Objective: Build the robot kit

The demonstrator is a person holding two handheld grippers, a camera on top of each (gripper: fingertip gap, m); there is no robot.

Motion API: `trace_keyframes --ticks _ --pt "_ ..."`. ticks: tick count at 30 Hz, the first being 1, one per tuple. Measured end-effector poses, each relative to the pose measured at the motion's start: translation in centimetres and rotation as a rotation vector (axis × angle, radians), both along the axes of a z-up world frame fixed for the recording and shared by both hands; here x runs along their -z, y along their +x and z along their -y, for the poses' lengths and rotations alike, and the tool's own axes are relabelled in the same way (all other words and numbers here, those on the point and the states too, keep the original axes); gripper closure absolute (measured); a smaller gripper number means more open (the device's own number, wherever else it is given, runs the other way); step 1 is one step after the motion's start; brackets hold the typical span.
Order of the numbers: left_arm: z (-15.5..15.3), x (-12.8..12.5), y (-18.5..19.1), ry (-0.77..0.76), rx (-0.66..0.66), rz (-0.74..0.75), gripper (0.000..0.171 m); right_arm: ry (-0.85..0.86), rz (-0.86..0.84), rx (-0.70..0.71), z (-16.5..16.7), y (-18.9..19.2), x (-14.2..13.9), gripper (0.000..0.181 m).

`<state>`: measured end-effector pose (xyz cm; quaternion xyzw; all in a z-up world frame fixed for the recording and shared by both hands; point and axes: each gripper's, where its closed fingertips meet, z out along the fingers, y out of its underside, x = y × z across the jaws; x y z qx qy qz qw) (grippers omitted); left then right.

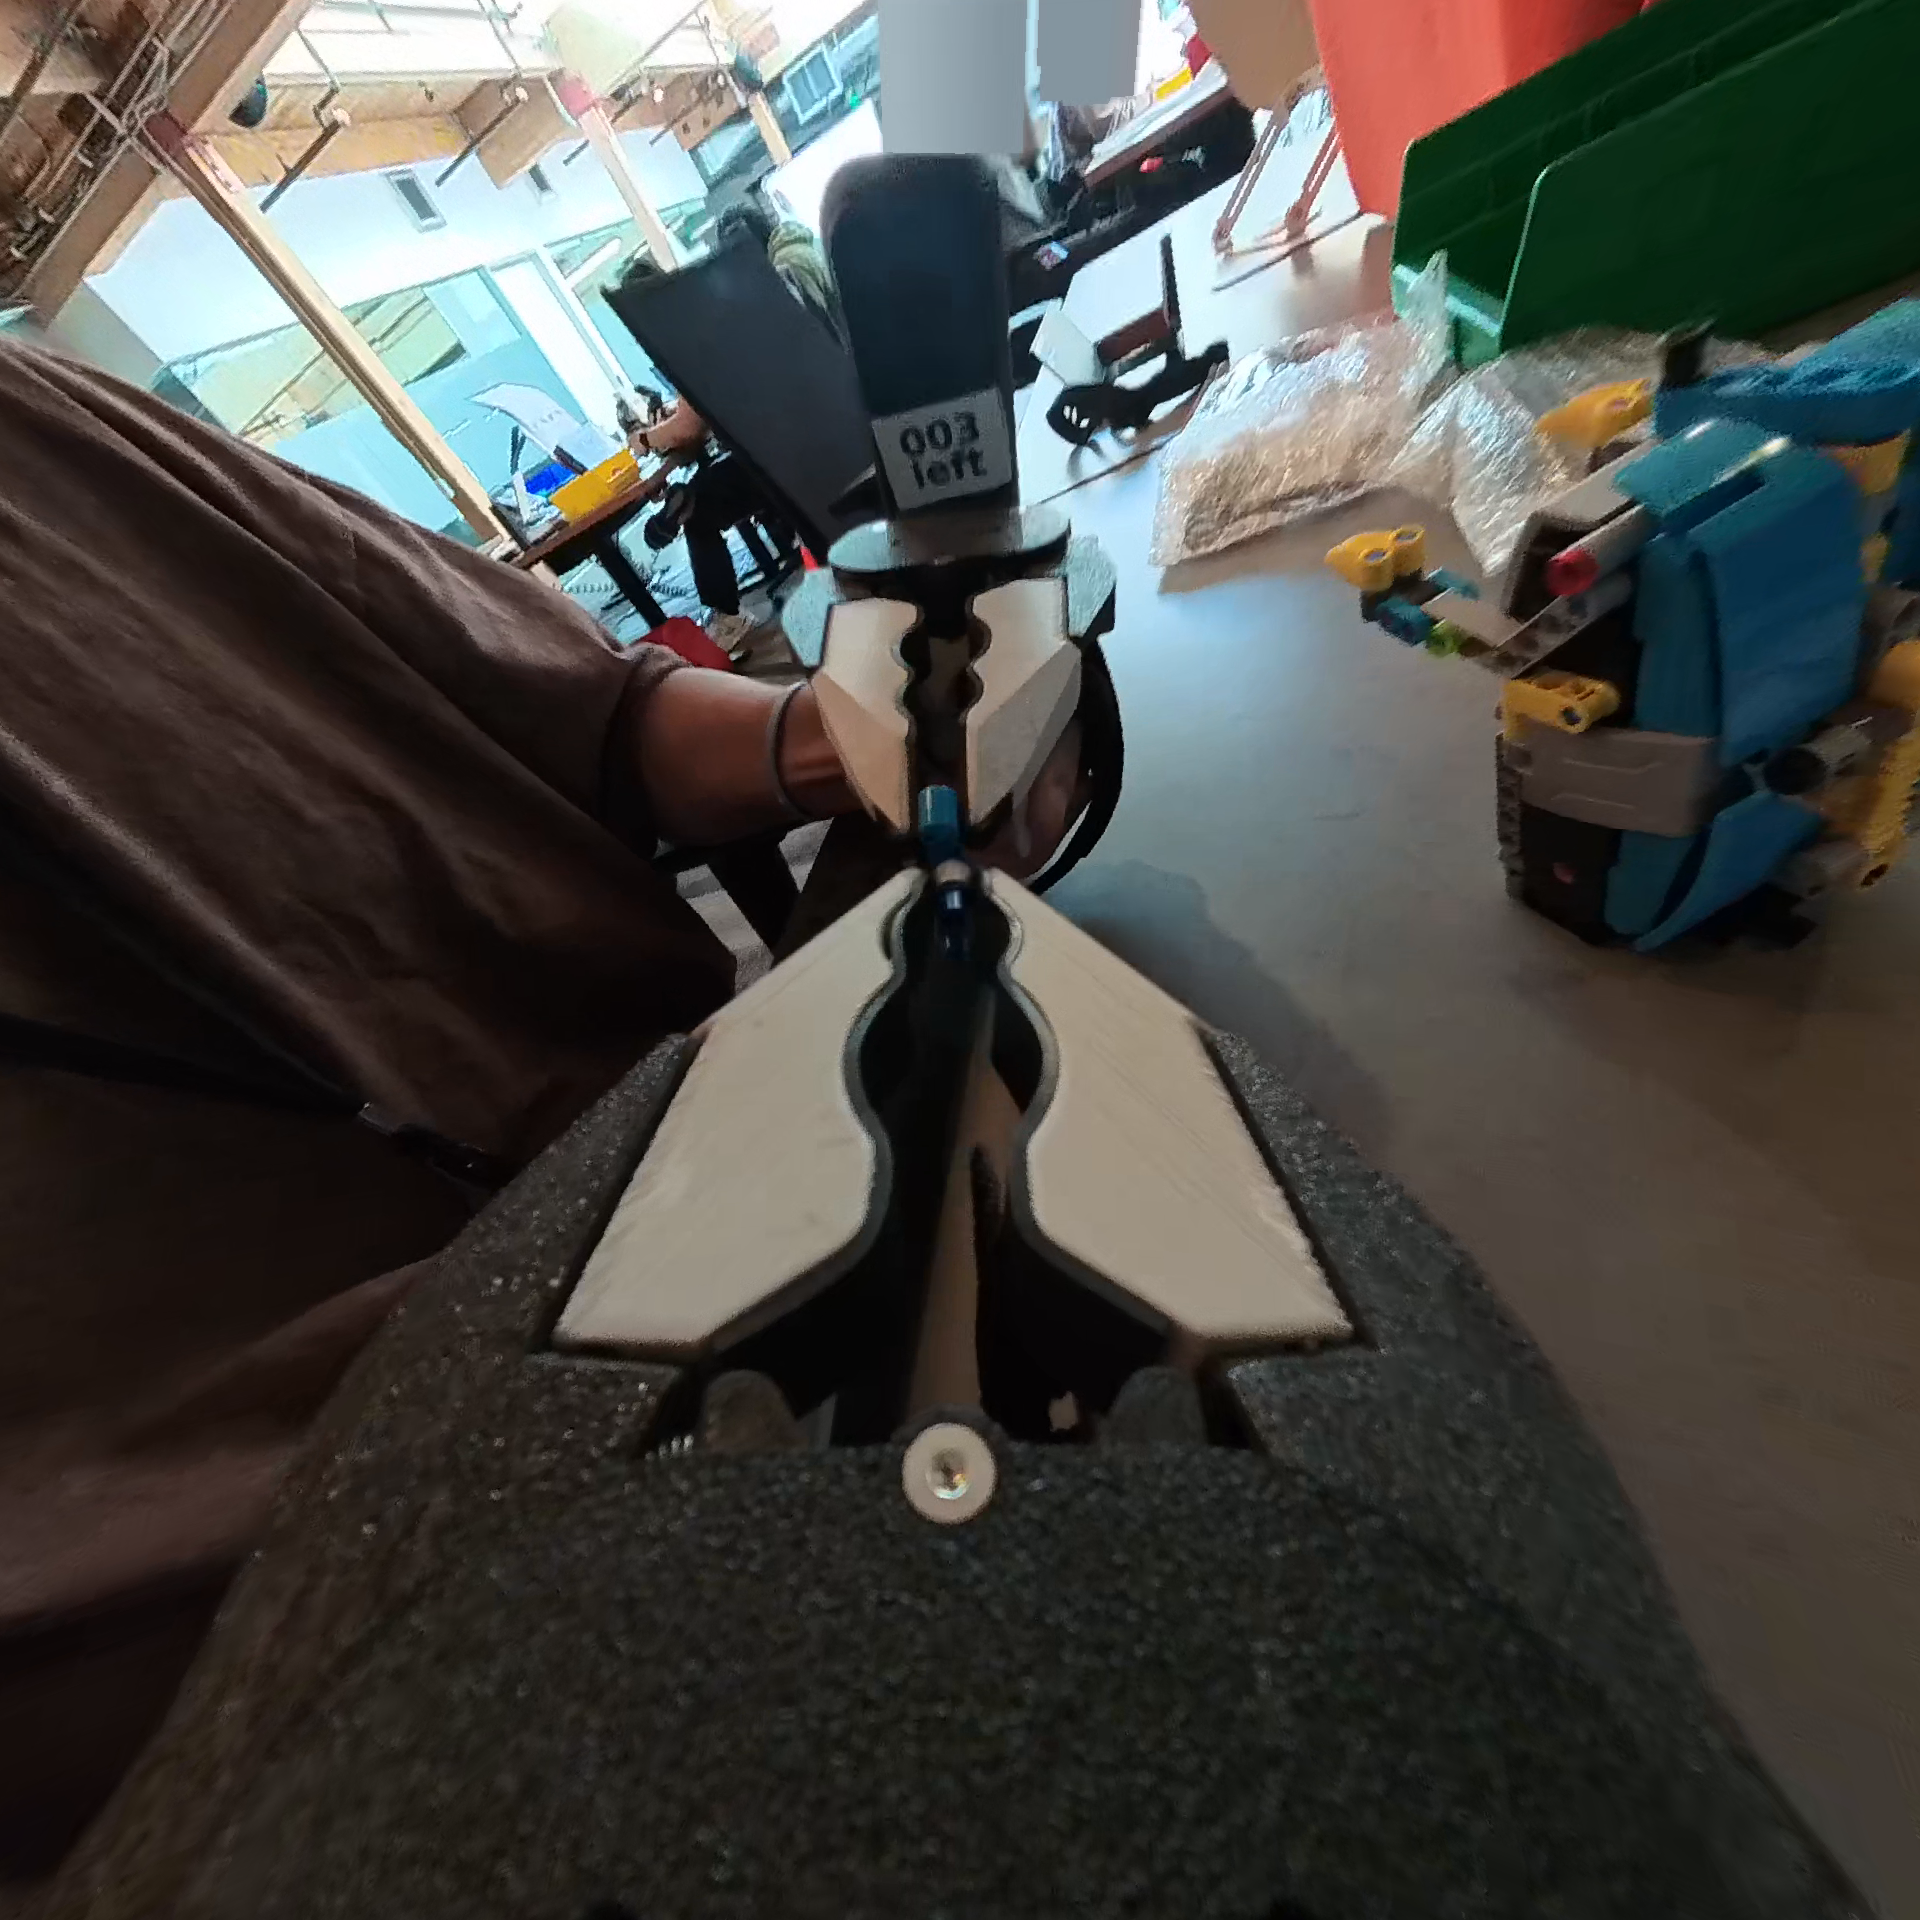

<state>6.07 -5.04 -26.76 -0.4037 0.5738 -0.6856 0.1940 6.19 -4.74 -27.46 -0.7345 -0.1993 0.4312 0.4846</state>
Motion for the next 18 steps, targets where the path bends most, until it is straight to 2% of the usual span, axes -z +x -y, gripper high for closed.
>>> trace_keyframes --ticks 3,18 --pt "0.07 0.14 0.06 0.007 0.000 -0.003 0.165 0.031 -0.020 0.025 -0.13 0.48 -0.75 0.174" --pt "0.04 0.36 0.18 0.044 -0.023 0.003 0.165 0.007 0.024 0.020 -0.13 0.18 0.07 0.173"
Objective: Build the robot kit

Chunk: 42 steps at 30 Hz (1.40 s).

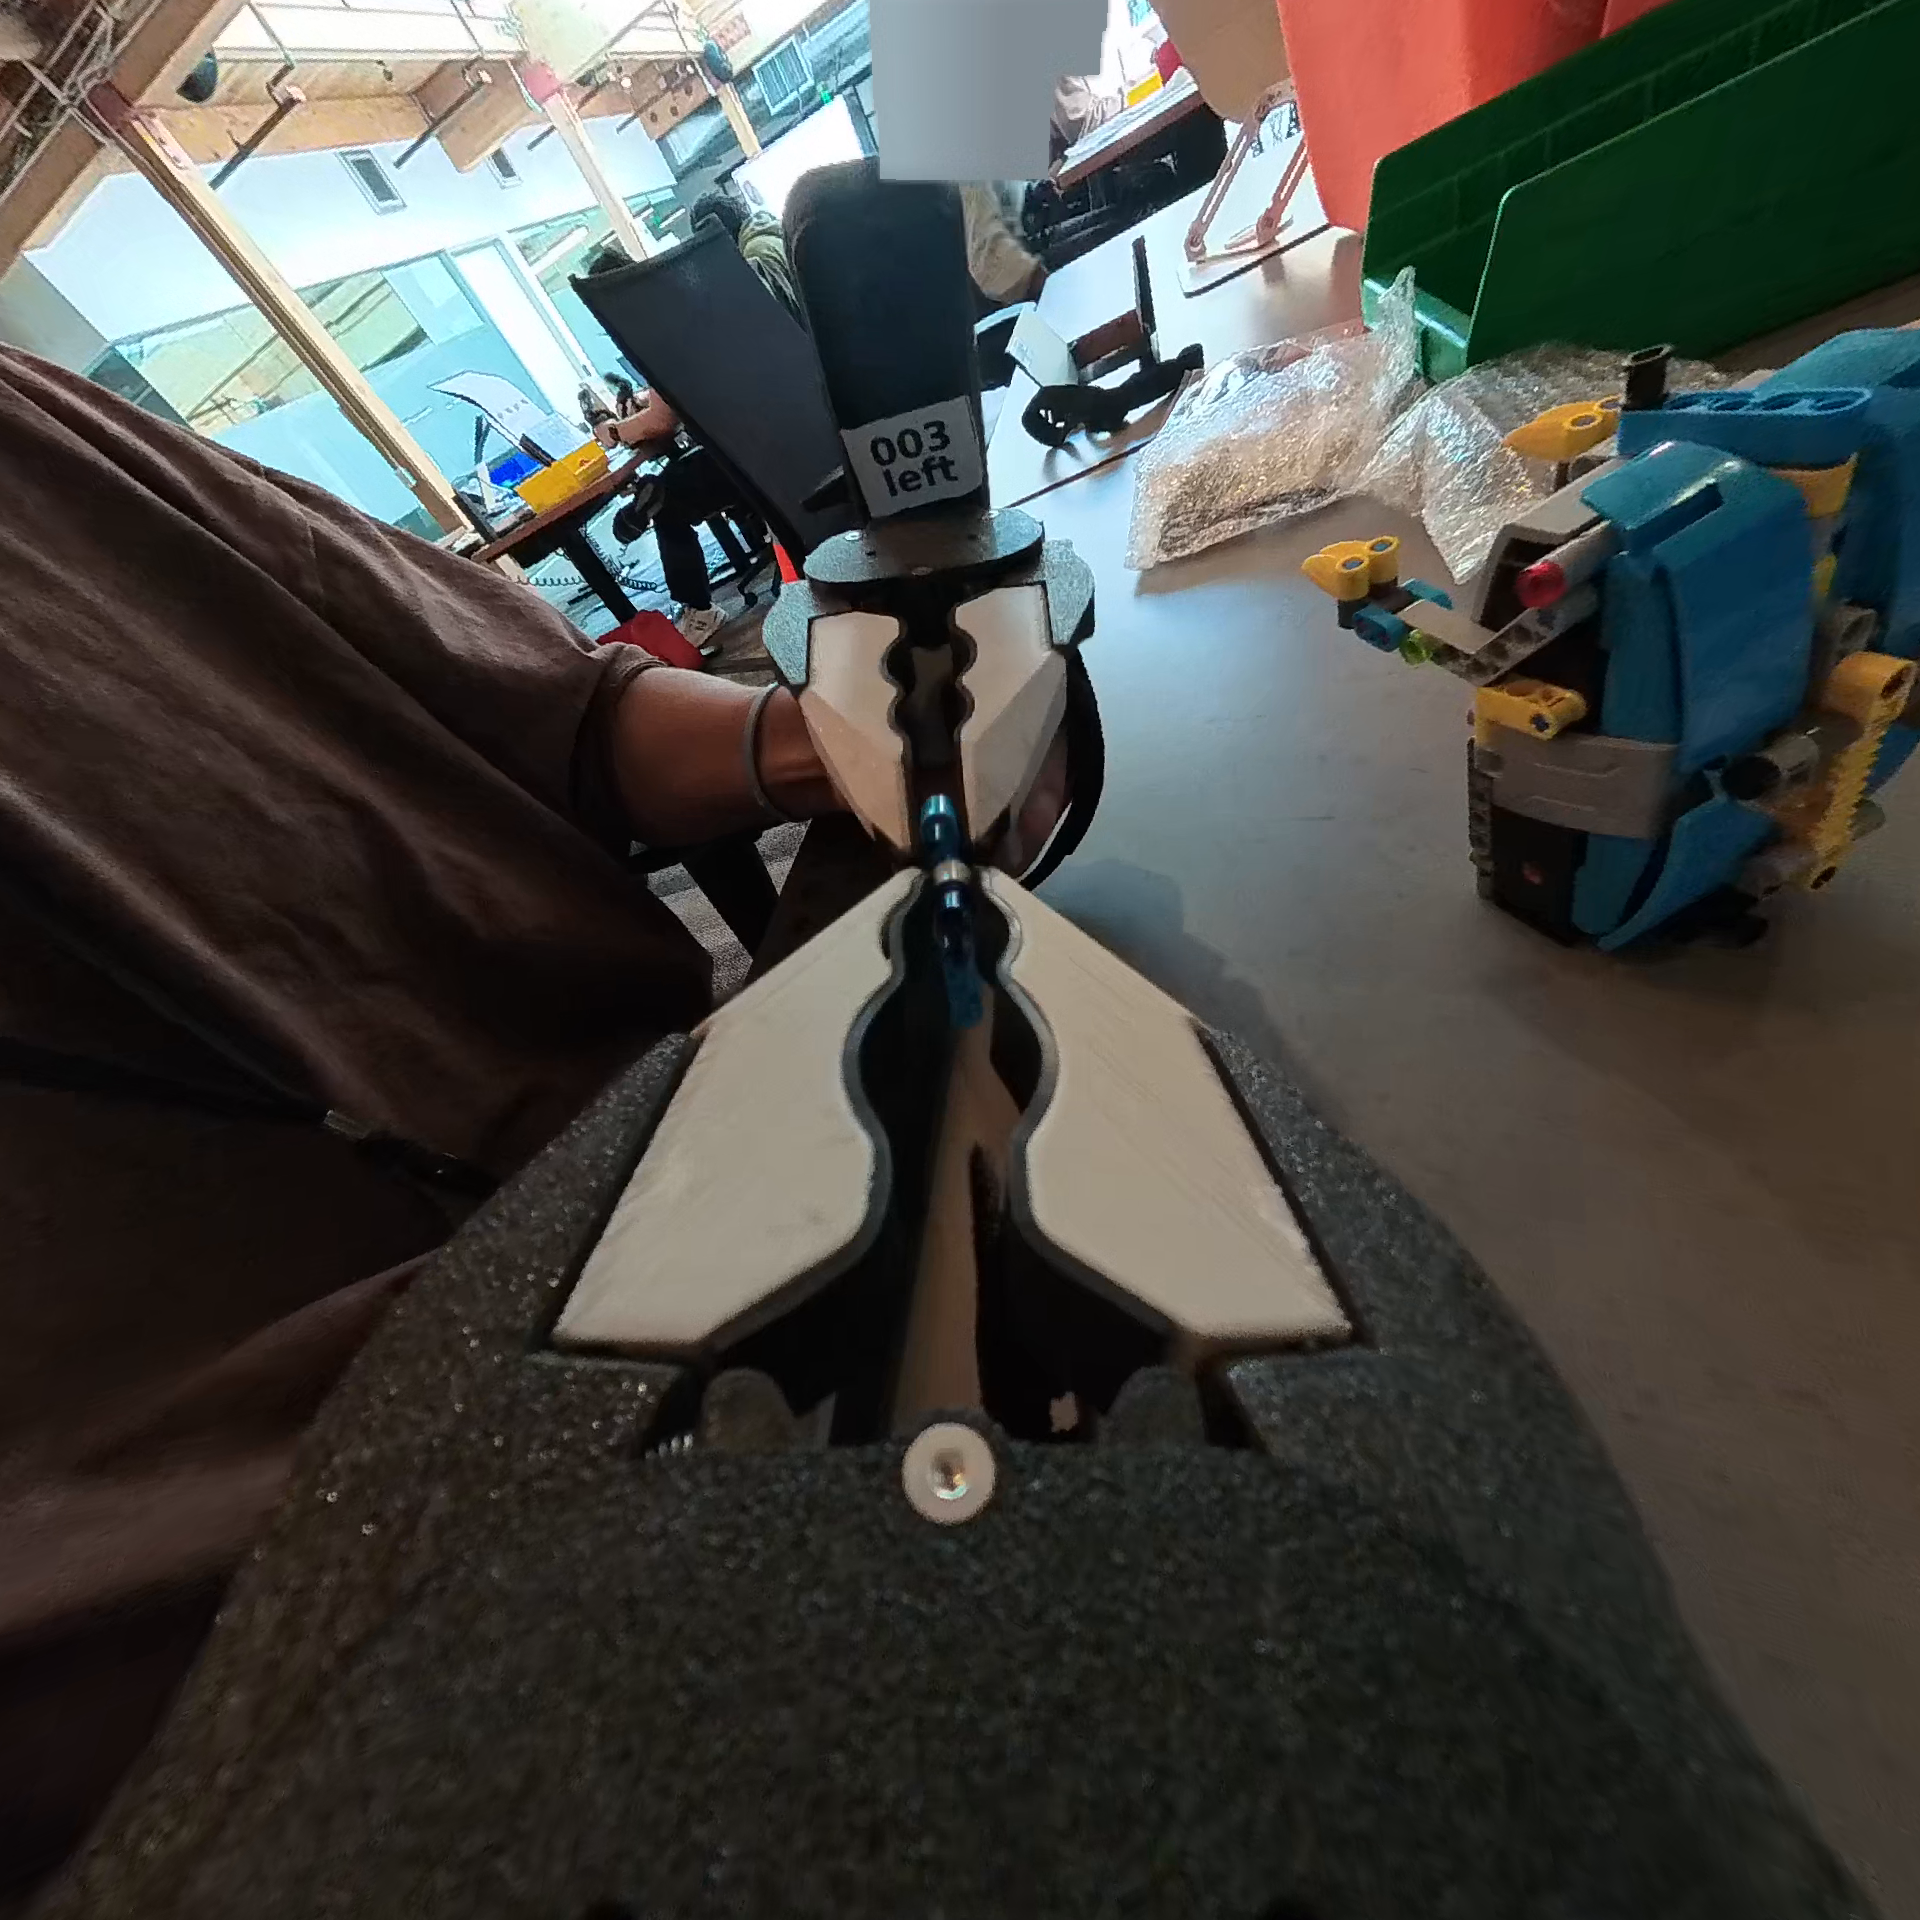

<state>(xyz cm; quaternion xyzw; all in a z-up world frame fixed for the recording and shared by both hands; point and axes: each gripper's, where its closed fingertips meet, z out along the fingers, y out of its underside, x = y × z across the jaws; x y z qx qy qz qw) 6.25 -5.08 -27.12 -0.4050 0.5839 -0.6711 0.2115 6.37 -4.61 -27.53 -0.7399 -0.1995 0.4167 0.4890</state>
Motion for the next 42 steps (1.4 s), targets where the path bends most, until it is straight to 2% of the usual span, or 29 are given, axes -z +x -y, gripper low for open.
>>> trace_keyframes --ticks 6,12,21,26,29,33,36,42 --pt "-0.1 0.0 0.0 0.006 -0.008 0.004 0.164 -0.004 0.002 -0.002 0.0 0.0 0.1 0.173" --pt "-0.1 -0.3 -0.2 -0.006 0.004 0.020 0.165 0.064 -0.005 0.007 0.0 -0.3 -1.0 0.173" --pt "0.1 0.2 -0.1 0.022 0.008 -0.005 0.165 0.069 0.038 0.020 -0.1 -0.4 -0.5 0.175" --pt "0.1 0.8 0.0 0.093 -0.010 -0.016 0.166 0.060 0.098 0.030 -0.2 -0.4 0.1 0.174" --pt "0.3 0.4 0.0 0.112 -0.020 0.002 0.166 0.062 0.057 0.016 0.0 -0.4 -0.2 0.175" --pt "0.5 0.7 -0.1 0.154 -0.008 -0.011 0.166 0.074 0.091 0.012 0.1 -0.6 0.0 0.175" --pt "1.7 1.9 0.1 0.226 0.020 -0.038 0.167 0.064 0.117 -0.025 0.3 -1.6 0.5 0.174" --pt "1.9 1.3 0.5 0.158 0.004 -0.031 0.166 0.073 0.113 -0.014 0.5 -1.1 0.0 0.174"
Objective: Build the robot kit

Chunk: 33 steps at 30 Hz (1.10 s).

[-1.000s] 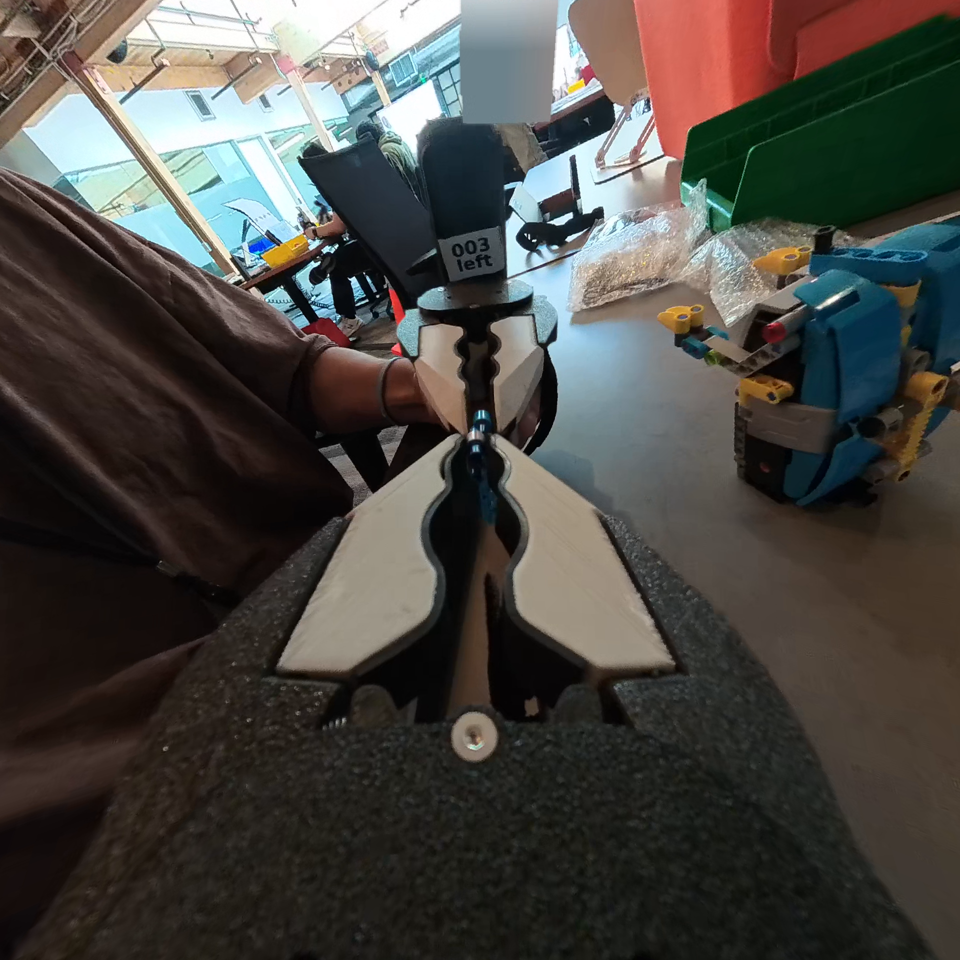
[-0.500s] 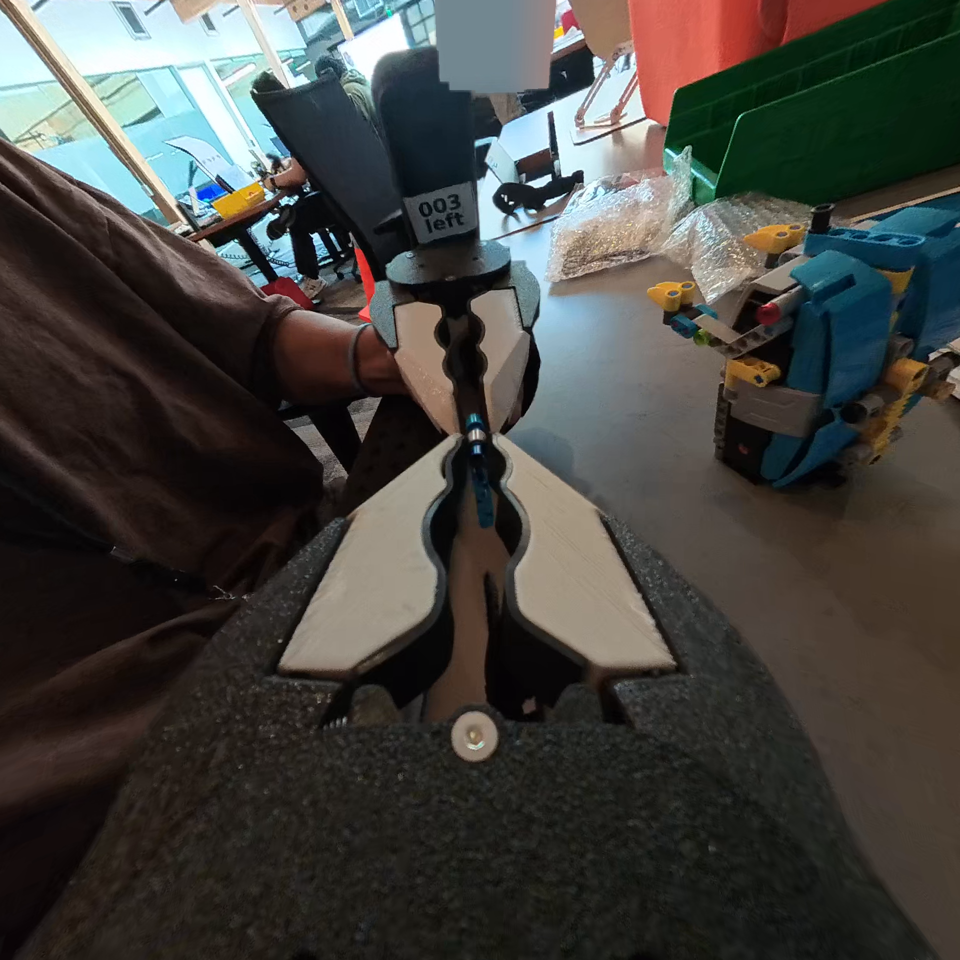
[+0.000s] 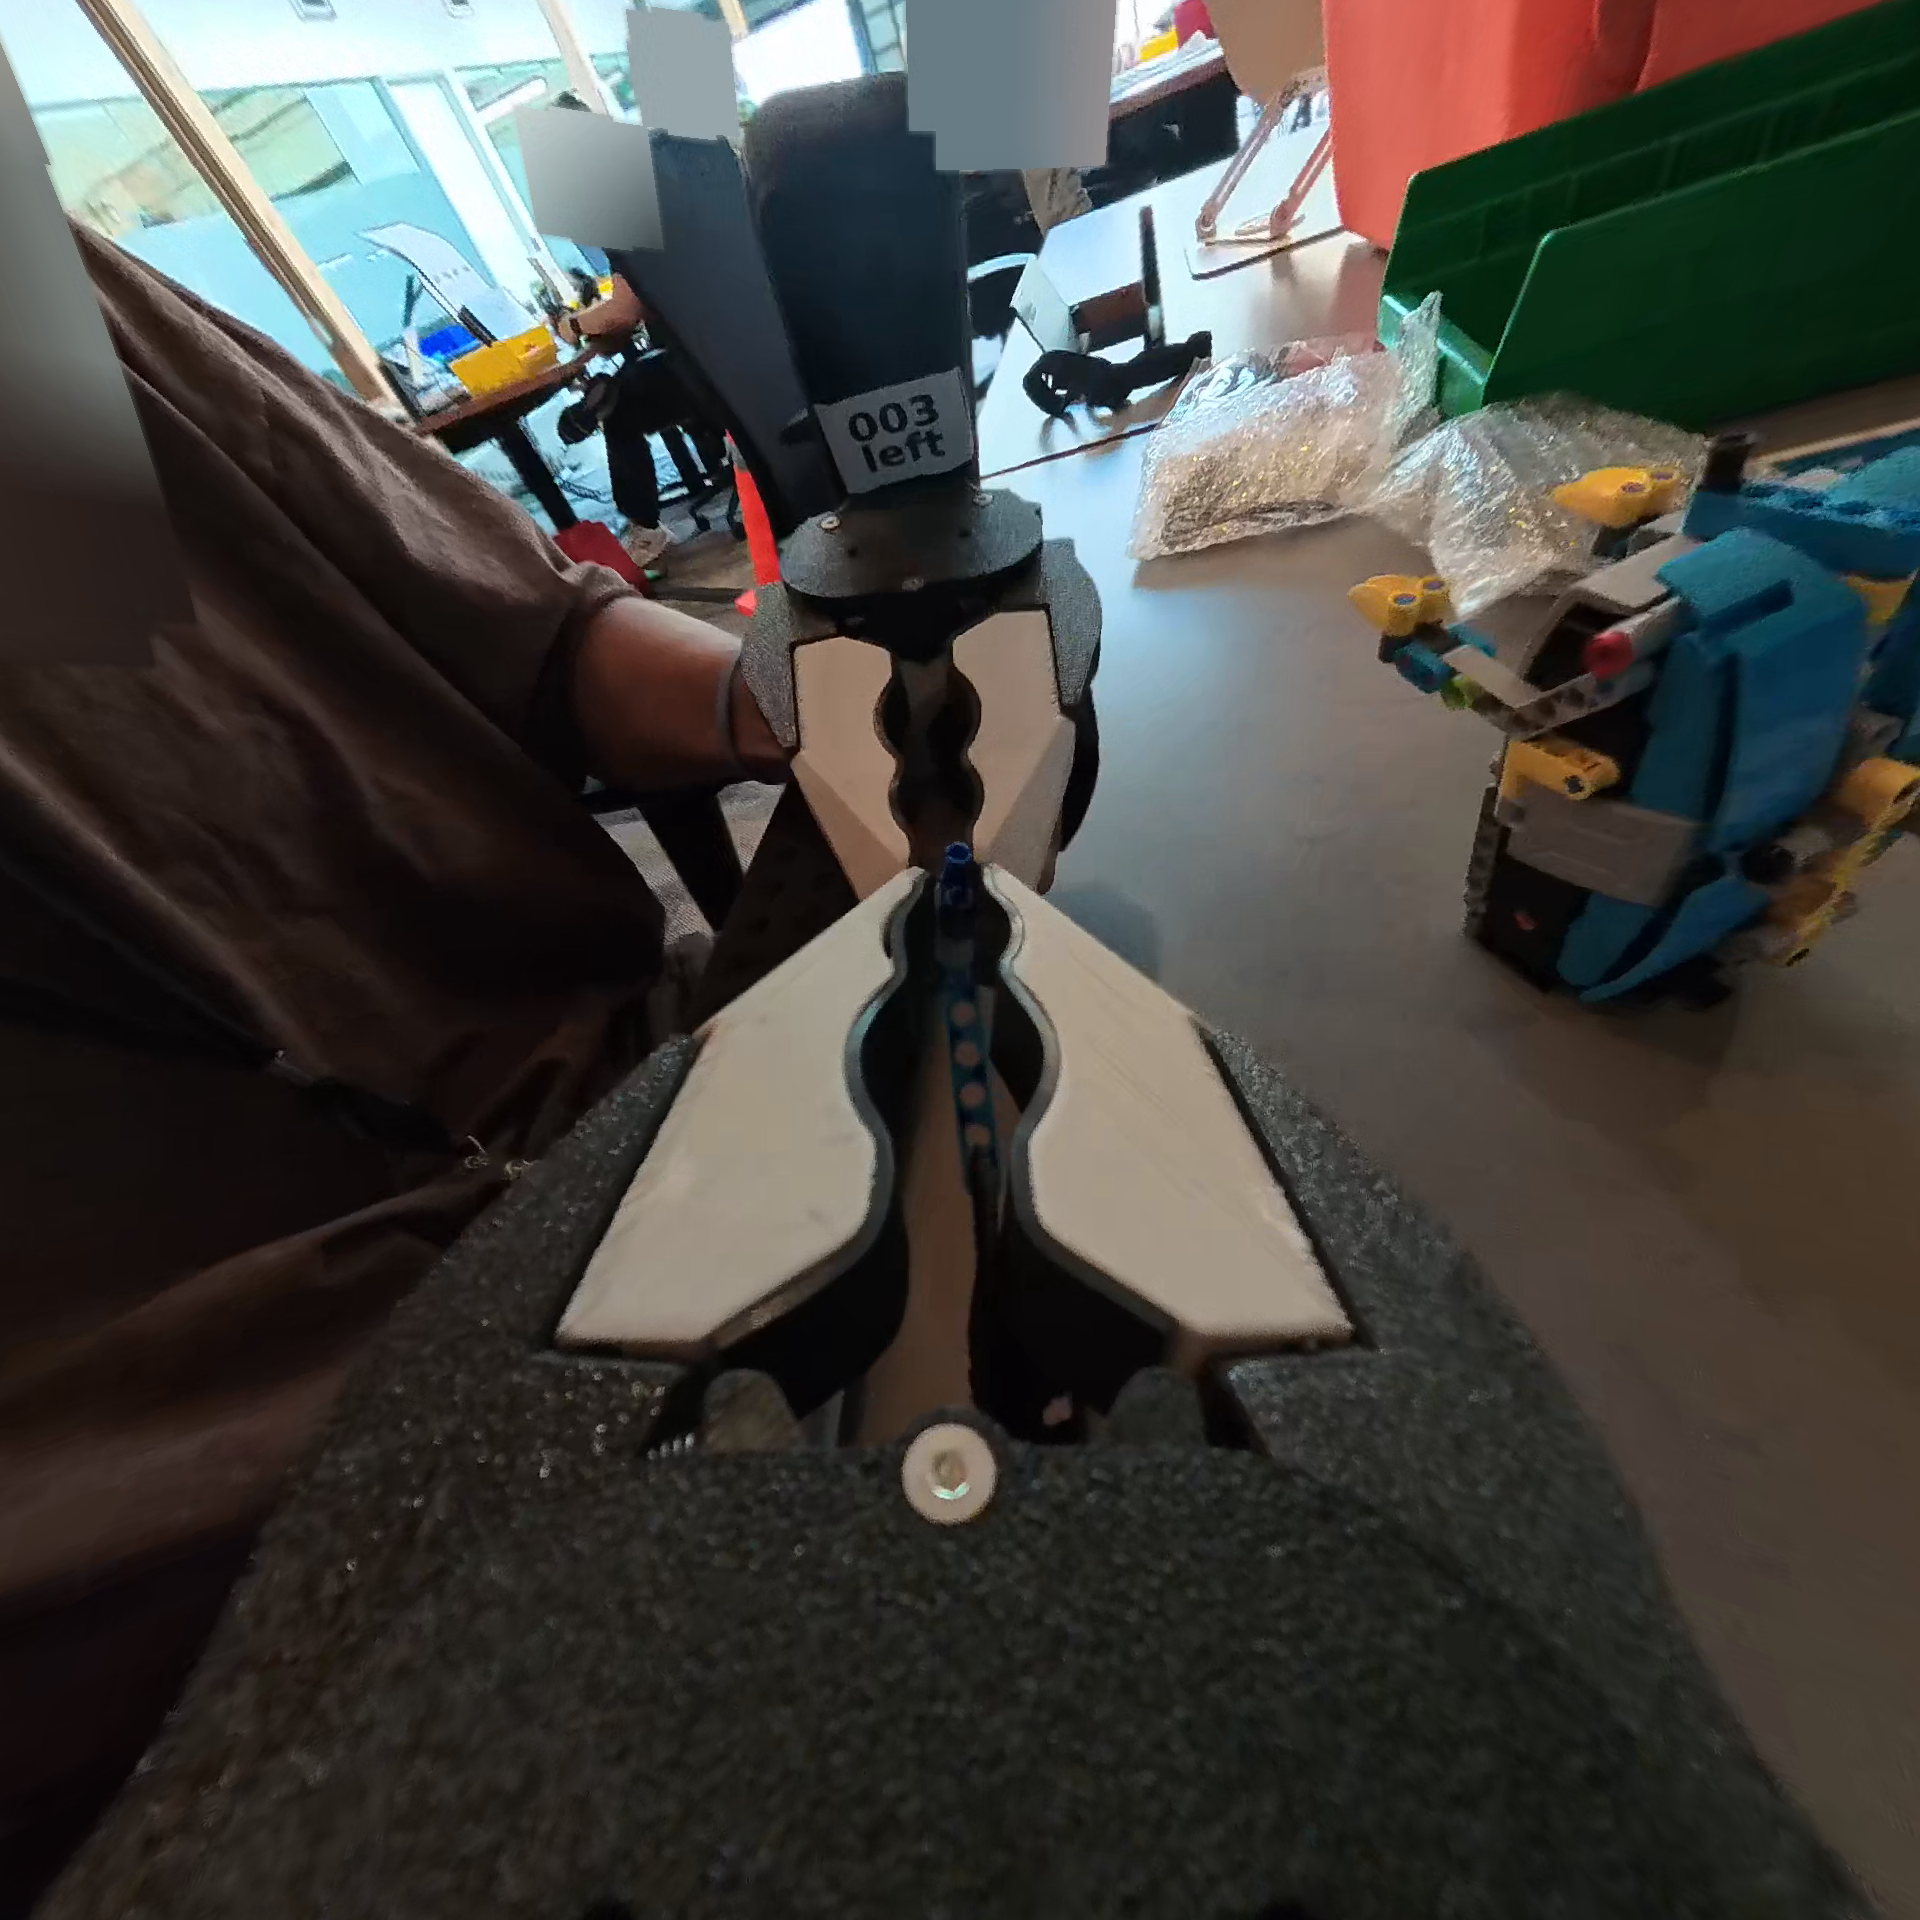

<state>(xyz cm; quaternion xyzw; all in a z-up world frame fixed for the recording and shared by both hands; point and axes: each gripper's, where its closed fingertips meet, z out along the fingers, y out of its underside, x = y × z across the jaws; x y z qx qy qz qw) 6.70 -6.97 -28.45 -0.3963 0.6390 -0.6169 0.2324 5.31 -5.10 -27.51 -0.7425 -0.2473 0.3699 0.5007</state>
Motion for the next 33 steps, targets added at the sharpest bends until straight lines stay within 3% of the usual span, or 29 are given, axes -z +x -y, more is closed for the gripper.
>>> trace_keyframes --ticks 4,14,16,19,23,25,29,33 --pt "-0.9 -1.4 -0.2 -0.120 0.000 0.028 0.166 -0.003 -0.135 0.006 -0.3 0.6 -1.2 0.173" --pt "-1.1 -1.7 -0.2 -0.122 -0.018 0.052 0.165 0.024 -0.262 0.039 -1.0 1.0 -2.6 0.174" --pt "-1.7 0.6 0.3 0.004 -0.058 -0.017 0.165 0.008 -0.272 0.095 -1.6 2.3 -2.4 0.175" --pt "-2.3 6.4 0.7 0.289 -0.078 -0.230 0.165 -0.084 -0.360 0.149 -2.4 4.0 -1.6 0.175" --pt "-2.5 9.9 0.0 0.495 -0.073 -0.361 0.165 -0.165 -0.417 0.169 -3.0 4.5 -0.5 0.175" --pt "-2.7 10.4 -0.2 0.540 -0.082 -0.372 0.165 -0.165 -0.401 0.158 -2.9 4.0 -0.5 0.175" --pt "-2.6 8.9 0.2 0.421 -0.107 -0.342 0.144 -0.175 -0.347 0.128 -2.8 2.8 0.1 0.174" --pt "-2.7 3.6 0.9 0.038 -0.104 -0.212 0.142 -0.180 -0.364 0.095 -2.6 1.9 -0.1 0.174"
